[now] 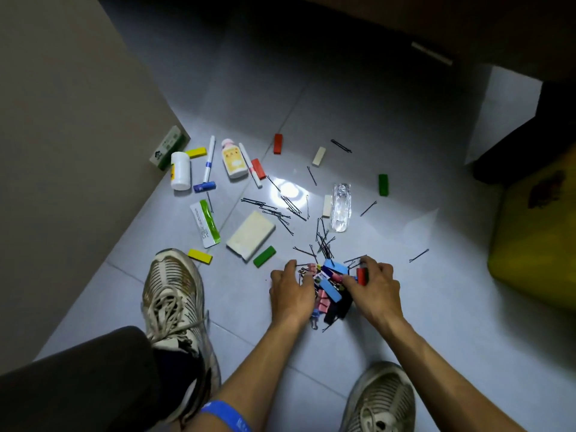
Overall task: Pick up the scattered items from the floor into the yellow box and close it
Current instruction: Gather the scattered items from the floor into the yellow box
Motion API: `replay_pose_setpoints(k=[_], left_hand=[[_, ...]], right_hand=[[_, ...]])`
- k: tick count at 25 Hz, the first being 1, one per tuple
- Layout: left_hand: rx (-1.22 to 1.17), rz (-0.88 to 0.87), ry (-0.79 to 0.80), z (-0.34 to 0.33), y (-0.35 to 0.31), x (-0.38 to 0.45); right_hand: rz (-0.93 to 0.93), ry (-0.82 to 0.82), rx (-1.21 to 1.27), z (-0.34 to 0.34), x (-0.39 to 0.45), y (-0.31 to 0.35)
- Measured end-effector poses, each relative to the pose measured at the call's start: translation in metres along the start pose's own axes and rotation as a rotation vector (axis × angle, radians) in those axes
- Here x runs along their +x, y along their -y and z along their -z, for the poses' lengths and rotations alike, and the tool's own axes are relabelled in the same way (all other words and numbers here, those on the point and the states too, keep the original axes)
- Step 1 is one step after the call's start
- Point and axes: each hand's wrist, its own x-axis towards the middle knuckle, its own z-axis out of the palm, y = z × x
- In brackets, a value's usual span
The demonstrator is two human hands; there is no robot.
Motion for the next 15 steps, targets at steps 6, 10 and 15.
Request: replay_pose_setpoints(k=[6,10,15], left_hand=[[-0.142,0.012,0.089,-0.019,-0.012,0.002],[-0.184,0.027,0.118,-0.026,-0.016,0.006],[-0.325,0.01,0.048,-0.033,-0.018,0.01]], right_hand=[[0.064,0.057,0.064,-0.012,-0.003,0.013],[0.083,0.124,0.208,-0.026,-0.01,0.021],[0.071,0.173,0.432,-0.042,-0.015,0.028]])
